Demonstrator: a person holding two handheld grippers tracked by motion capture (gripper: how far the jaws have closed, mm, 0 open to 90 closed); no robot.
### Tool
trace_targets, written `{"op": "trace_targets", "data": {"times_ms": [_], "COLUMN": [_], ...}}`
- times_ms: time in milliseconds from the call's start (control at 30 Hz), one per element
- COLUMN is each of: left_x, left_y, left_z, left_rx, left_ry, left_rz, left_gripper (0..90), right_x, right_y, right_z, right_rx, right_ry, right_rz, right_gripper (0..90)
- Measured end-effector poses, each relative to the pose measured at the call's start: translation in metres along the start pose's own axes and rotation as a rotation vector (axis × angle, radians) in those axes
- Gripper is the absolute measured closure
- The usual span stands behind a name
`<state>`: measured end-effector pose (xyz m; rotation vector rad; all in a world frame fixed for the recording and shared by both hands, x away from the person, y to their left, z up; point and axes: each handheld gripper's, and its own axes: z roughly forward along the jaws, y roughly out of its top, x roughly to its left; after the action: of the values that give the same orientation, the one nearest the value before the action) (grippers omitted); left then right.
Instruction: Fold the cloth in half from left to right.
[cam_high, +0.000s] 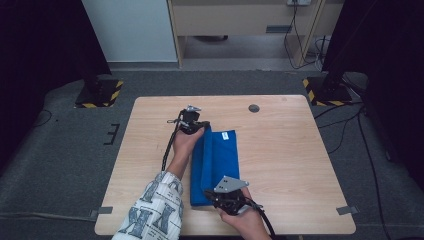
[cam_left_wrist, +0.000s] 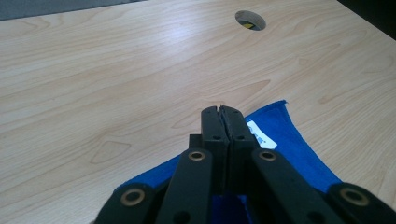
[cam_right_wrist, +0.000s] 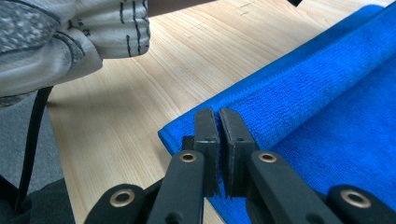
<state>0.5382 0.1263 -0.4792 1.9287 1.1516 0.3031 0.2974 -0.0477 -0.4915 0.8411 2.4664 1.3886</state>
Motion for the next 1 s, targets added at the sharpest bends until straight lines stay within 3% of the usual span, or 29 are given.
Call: {"op": "trace_targets", "data": {"times_ms": [233,533,1000], "left_x": [-0.018,-0.018,-0.037], "left_y": [0.002,0.003,0.013], "left_z": [0.01,0.019,0.029], "left_rx": [0.011,0.012,0.019], "left_ry": [-0.01,-0.005,-0.01], "left_rz": [0.028,-0.003,0.042], "left_gripper": [89.0,89.1,89.0], "right_x": [-0.002,-0.011,-0.017], "right_y": [-0.006,-0.013,-0.02], "right_z": [-0.007,-0.012,-0.024], "right_rx": [0.015,0.019,0.018], "right_ry": [-0.017,-0.039,-0.059], "right_rz": [-0.002,0.019,0.04], "right_gripper": [86.7,86.6,85.4]}}
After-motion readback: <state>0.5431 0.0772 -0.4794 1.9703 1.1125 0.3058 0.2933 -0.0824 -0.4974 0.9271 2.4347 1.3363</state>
